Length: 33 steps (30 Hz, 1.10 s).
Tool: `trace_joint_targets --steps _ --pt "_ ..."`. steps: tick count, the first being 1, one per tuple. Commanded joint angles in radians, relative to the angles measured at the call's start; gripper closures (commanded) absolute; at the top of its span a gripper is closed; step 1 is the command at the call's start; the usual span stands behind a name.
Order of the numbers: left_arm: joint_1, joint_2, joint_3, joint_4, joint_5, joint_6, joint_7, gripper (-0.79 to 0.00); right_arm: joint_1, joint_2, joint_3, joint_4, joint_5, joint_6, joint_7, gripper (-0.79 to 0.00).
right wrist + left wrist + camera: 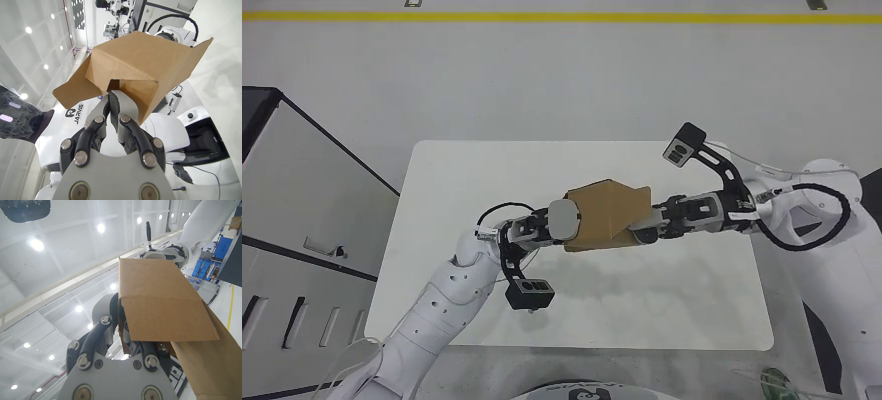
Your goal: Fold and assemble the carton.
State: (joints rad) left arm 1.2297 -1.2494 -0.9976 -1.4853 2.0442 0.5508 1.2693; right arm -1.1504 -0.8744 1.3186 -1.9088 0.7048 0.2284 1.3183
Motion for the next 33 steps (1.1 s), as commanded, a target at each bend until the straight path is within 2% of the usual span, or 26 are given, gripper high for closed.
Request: trace_joint_targets --steps 1,24,33 --pt "0.000 0.000 0.000 0.000 0.000 0.000 0.000 0.000 0.006 -0.001 -0.006 0.002 -0.003 0.003 -0.007 0.000" --pt "0.000 0.000 0.000 0.000 0.000 0.000 0.000 0.000 0.090 -0.014 -0.098 0.017 -0.028 0.009 -0.020 0.000" --pt "0.000 0.000 0.000 0.000 0.000 0.000 0.000 0.000 0.101 -0.014 -0.087 0.028 -0.012 0.003 -0.017 0.000"
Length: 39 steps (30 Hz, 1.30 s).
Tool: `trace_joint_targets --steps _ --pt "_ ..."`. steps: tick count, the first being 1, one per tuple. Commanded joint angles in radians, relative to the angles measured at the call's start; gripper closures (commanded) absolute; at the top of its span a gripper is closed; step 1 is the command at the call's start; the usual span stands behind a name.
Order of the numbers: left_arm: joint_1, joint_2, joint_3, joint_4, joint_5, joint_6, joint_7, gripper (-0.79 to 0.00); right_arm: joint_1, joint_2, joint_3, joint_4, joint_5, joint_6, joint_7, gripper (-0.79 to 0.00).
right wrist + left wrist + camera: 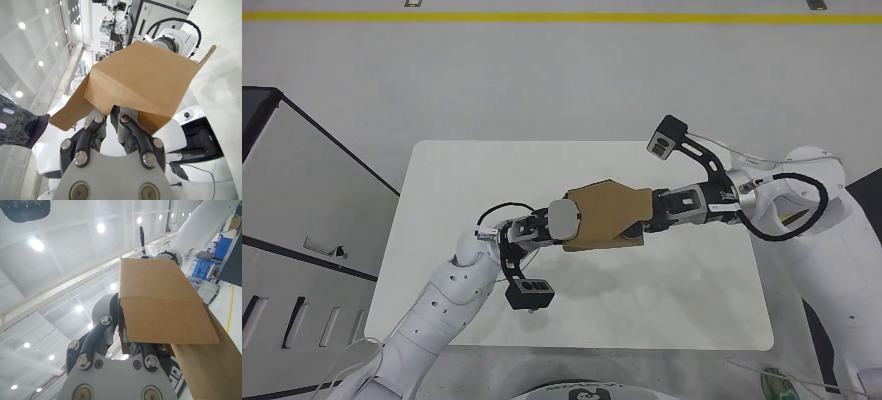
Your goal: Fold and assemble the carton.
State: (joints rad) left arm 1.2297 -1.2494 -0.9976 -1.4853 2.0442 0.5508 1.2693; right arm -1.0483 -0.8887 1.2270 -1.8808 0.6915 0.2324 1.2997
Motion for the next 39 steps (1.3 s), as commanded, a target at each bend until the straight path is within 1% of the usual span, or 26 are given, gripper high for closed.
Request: trace_joint_targets --steps 1,7,18,29,39 --pt "0.000 0.000 0.000 0.000 0.000 0.000 0.000 0.000 -0.002 0.001 0.010 0.000 0.004 -0.004 0.003 0.000" --pt "0.000 0.000 0.000 0.000 0.000 0.000 0.000 0.000 -0.010 0.004 0.020 -0.005 -0.001 -0.003 0.009 0.000" --pt "0.000 0.000 0.000 0.000 0.000 0.000 0.000 0.000 0.007 -0.002 -0.021 0.002 -0.001 -0.009 0.010 0.000" --pt "0.000 0.000 0.000 0.000 0.000 0.000 0.000 0.000 0.000 0.002 0.002 0.004 -0.005 -0.012 0.005 0.000" --pt "0.000 0.000 0.000 0.000 0.000 0.000 0.000 0.000 0.004 -0.001 -0.020 0.003 -0.005 -0.015 0.013 0.000"
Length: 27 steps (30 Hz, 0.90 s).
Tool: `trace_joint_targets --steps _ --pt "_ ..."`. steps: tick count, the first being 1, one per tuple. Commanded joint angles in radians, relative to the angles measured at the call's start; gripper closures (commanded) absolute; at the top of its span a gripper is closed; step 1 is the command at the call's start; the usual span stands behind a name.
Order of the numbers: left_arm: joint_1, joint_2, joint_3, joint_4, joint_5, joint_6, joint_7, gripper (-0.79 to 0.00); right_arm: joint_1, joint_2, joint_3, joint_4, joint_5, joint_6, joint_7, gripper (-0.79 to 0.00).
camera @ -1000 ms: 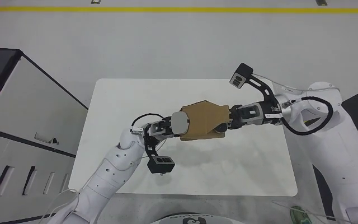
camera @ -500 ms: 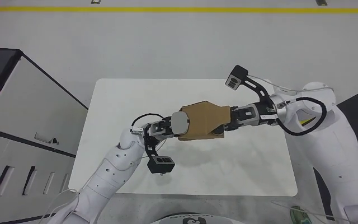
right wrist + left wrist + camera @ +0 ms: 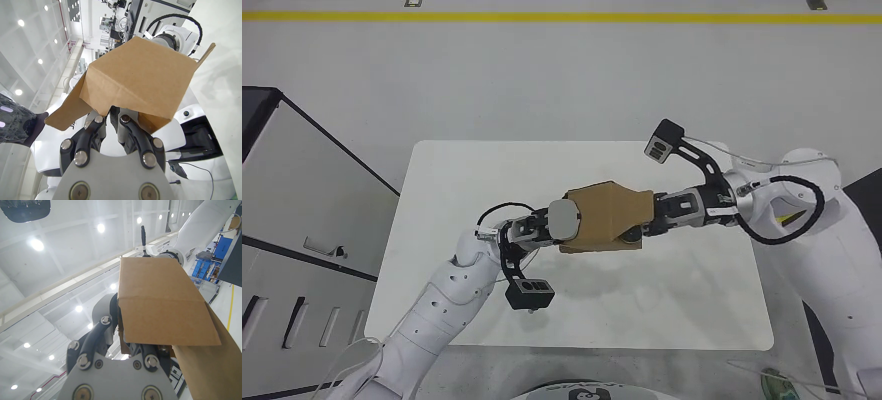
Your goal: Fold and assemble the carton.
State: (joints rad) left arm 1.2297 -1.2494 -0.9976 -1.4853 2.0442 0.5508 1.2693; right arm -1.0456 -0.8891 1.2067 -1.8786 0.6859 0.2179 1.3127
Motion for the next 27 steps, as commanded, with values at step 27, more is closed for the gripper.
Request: trace_joint_targets --steps 27 --pt "0.000 0.000 0.000 0.000 0.000 0.000 0.000 0.000 -0.118 0.033 0.253 0.030 0.111 -0.049 0.044 0.000"
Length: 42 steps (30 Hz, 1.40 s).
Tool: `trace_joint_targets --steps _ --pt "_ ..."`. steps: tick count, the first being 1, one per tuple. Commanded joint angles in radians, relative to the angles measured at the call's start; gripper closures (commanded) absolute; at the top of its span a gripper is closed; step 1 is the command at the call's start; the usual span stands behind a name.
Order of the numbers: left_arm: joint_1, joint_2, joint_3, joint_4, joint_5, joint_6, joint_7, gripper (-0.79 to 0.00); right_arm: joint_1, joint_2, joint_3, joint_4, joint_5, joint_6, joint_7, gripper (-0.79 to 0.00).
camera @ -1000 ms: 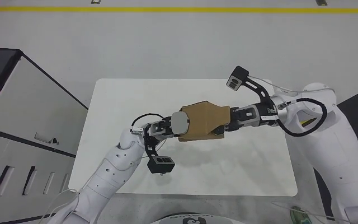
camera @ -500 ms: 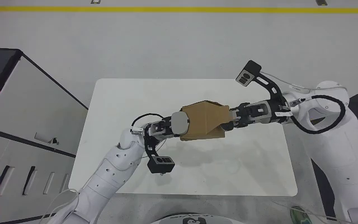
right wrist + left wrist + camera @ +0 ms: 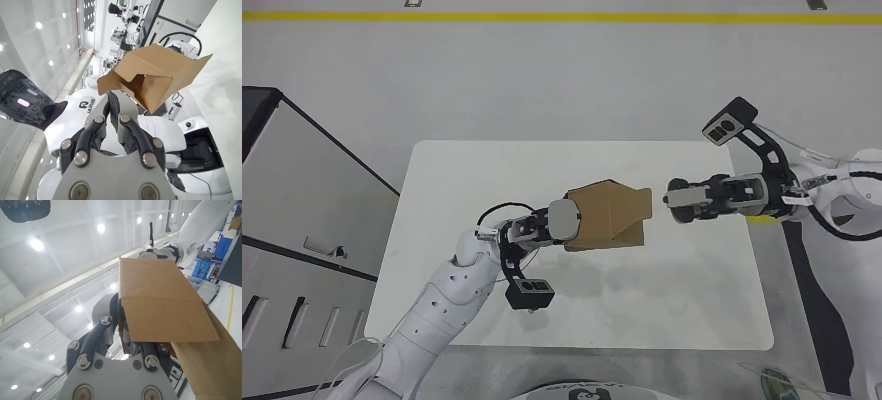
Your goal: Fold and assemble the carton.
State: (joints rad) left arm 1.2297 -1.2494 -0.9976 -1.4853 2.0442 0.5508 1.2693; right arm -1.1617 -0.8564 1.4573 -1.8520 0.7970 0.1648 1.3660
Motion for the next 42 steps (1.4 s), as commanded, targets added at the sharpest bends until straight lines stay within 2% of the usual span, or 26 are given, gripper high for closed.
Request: trace_joint_targets --steps 1,14,24,42 --pt "0.000 0.000 0.000 0.000 0.000 0.000 0.000 0.000 -0.003 0.000 0.002 0.004 -0.001 0.007 -0.017 0.000" --pt "0.000 0.000 0.000 0.000 0.000 0.000 0.000 0.000 0.053 -0.020 -0.115 0.034 0.012 -0.010 -0.088 0.000" --pt "0.000 0.000 0.000 0.000 0.000 0.000 0.000 0.000 0.107 -0.032 -0.182 0.063 0.016 0.017 -0.071 0.000" --pt "0.000 0.000 0.000 0.000 0.000 0.000 0.000 0.000 0.146 -0.040 -0.236 0.062 -0.013 0.050 -0.049 0.000"
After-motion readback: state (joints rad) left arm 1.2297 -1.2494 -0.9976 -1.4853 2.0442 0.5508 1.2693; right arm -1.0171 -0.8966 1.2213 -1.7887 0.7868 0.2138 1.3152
